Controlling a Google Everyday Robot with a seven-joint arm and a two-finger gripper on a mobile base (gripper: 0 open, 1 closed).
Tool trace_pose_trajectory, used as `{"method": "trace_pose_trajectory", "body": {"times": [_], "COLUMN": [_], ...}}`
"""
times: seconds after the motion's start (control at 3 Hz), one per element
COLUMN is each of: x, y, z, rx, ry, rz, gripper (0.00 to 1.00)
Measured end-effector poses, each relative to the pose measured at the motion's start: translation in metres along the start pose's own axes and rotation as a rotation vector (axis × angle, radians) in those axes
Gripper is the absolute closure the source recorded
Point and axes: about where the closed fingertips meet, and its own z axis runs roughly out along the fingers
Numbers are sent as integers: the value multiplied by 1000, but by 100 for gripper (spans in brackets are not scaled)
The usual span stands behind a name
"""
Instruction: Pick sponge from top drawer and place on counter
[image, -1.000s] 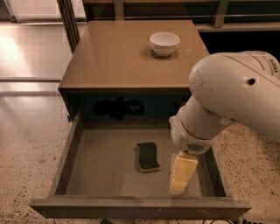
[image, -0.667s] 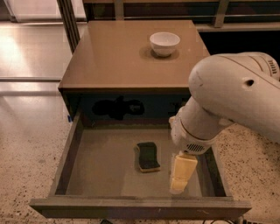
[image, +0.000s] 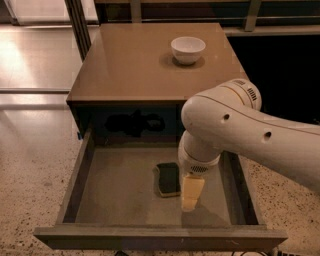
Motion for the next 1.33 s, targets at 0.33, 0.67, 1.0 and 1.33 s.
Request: {"method": "trace_pose_trajectory", "body": {"times": [0.33, 0.67, 1.0, 1.33], "x": [0, -19, -19, -22], "y": [0, -29, -29, -25], "z": [0, 44, 44, 61], "rx": [0, 55, 55, 38], "ry": [0, -61, -62, -92], "rz": [0, -24, -24, -13], "gripper": [0, 0, 0, 0]}}
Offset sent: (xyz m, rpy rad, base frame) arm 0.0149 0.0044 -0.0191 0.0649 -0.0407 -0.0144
